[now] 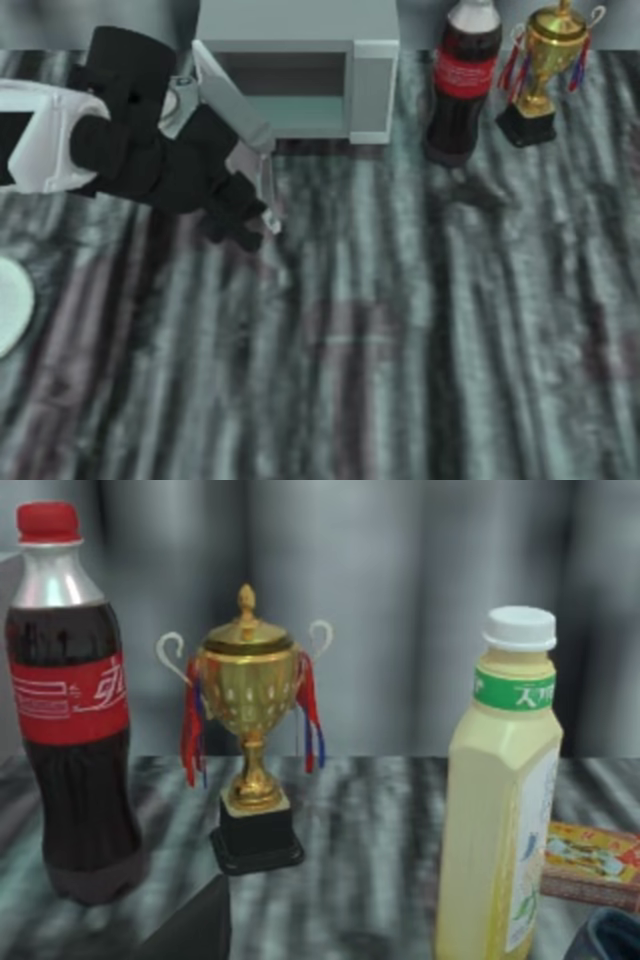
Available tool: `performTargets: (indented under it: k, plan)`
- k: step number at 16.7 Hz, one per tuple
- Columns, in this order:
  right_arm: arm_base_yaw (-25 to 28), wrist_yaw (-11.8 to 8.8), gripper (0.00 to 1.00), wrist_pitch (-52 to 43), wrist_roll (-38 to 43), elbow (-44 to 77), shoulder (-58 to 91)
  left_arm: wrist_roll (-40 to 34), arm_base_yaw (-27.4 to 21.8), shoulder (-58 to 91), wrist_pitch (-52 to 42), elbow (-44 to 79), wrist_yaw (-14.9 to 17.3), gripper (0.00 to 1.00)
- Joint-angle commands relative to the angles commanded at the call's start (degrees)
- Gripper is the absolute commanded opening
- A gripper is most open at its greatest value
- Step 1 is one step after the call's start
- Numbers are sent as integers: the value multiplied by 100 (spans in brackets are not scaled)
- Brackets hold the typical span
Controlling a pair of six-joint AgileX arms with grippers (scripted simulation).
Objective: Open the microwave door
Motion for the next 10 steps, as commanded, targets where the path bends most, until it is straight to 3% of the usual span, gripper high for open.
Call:
performTargets:
  k: [10]
  plan:
    - [0, 0, 100, 0, 0, 0, 0, 408, 187, -13, -182, 39, 224, 0]
